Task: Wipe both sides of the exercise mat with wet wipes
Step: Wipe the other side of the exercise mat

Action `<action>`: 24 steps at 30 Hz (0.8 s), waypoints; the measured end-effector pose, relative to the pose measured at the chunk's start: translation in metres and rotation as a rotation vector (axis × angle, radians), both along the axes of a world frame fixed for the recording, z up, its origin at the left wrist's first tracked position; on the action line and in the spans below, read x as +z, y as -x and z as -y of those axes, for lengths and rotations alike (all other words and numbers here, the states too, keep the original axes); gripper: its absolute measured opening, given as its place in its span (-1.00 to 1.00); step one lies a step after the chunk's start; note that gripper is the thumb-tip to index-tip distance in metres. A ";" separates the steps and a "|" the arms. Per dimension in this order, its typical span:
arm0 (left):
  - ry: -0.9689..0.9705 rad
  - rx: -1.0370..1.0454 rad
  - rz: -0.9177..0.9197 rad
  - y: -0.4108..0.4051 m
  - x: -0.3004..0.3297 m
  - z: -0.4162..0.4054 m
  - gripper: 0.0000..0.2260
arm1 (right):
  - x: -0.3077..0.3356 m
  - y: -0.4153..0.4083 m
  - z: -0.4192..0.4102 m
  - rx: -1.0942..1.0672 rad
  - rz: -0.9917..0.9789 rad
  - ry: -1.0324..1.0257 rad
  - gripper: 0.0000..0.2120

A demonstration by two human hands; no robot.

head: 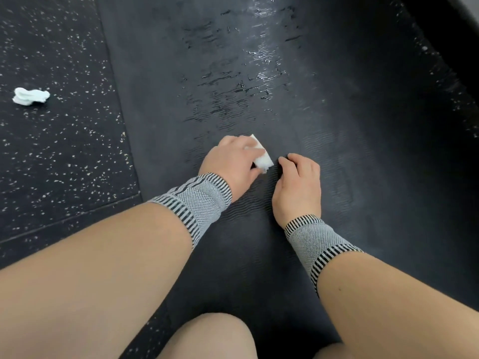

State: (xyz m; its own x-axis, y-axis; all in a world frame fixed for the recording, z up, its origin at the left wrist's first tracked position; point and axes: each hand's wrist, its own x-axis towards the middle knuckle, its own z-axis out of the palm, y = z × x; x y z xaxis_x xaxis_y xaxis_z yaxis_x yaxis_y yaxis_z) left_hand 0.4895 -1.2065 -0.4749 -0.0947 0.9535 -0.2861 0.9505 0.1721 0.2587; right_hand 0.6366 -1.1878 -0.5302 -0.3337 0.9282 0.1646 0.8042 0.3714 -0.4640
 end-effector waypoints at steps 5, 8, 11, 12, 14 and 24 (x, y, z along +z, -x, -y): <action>0.047 0.101 -0.106 0.017 0.004 0.004 -0.76 | 0.006 0.001 0.001 0.000 0.013 0.030 -0.65; -0.017 0.098 -0.089 0.038 0.005 0.057 -0.71 | 0.006 0.002 0.002 -0.006 0.021 0.053 -0.65; -0.263 0.085 -0.029 0.038 -0.003 0.099 -0.70 | 0.007 0.002 0.002 -0.010 0.050 0.066 -0.64; -0.310 0.092 -0.024 0.032 -0.009 0.097 -0.71 | 0.007 0.003 0.002 -0.008 0.058 0.069 -0.64; -0.326 0.094 0.038 0.009 -0.018 0.075 -0.73 | 0.009 0.004 0.003 -0.007 0.062 0.063 -0.65; -0.352 -0.005 0.026 0.023 -0.018 0.098 -0.73 | 0.003 0.004 0.002 -0.003 0.048 0.013 -0.63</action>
State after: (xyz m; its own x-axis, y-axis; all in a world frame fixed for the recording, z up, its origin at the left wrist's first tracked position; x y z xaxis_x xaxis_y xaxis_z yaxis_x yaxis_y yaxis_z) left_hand 0.4669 -1.3041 -0.4927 -0.0872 0.9945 0.0579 0.9435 0.0638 0.3252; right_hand 0.6330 -1.1902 -0.5268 -0.3378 0.9313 0.1365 0.8269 0.3629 -0.4295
